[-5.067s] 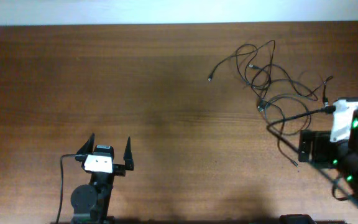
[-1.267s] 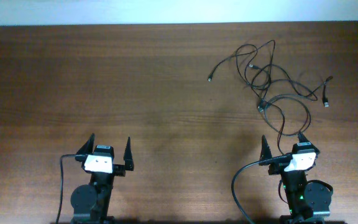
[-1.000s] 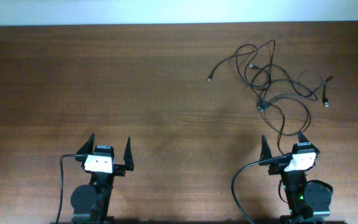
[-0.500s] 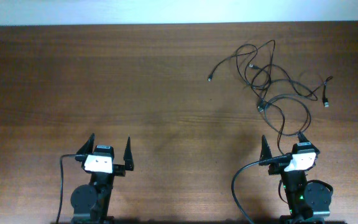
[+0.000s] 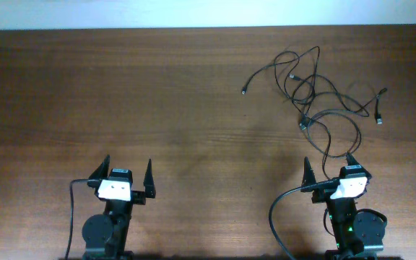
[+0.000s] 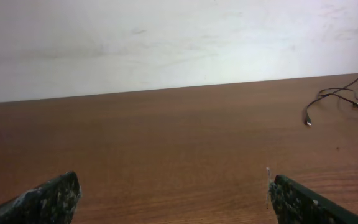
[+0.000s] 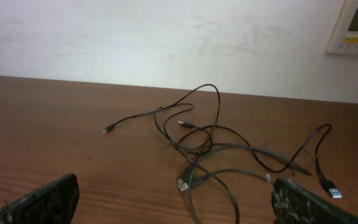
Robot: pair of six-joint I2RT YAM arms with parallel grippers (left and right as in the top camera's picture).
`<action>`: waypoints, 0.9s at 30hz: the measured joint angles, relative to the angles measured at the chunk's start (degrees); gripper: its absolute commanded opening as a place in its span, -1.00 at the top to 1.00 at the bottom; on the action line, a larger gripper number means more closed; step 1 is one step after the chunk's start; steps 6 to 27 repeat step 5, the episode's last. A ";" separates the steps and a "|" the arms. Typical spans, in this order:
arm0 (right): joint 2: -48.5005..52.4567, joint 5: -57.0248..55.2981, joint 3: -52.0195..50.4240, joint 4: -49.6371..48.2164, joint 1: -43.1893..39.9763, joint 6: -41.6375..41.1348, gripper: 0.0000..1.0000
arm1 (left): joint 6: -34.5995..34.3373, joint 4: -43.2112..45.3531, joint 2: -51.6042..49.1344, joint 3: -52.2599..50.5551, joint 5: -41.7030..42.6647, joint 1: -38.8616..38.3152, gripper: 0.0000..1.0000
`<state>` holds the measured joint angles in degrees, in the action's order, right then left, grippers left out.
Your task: Untangle cables
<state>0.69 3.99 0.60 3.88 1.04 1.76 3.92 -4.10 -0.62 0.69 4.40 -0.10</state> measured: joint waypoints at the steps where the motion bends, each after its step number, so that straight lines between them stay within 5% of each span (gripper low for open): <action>1: 0.00 0.00 0.00 0.00 0.00 0.00 -0.97 | -0.02 0.00 0.00 0.00 0.00 -0.02 -0.98; 27: 0.00 0.00 0.00 0.00 0.00 -0.02 -0.97 | 0.00 0.00 0.00 0.00 0.00 0.00 -0.98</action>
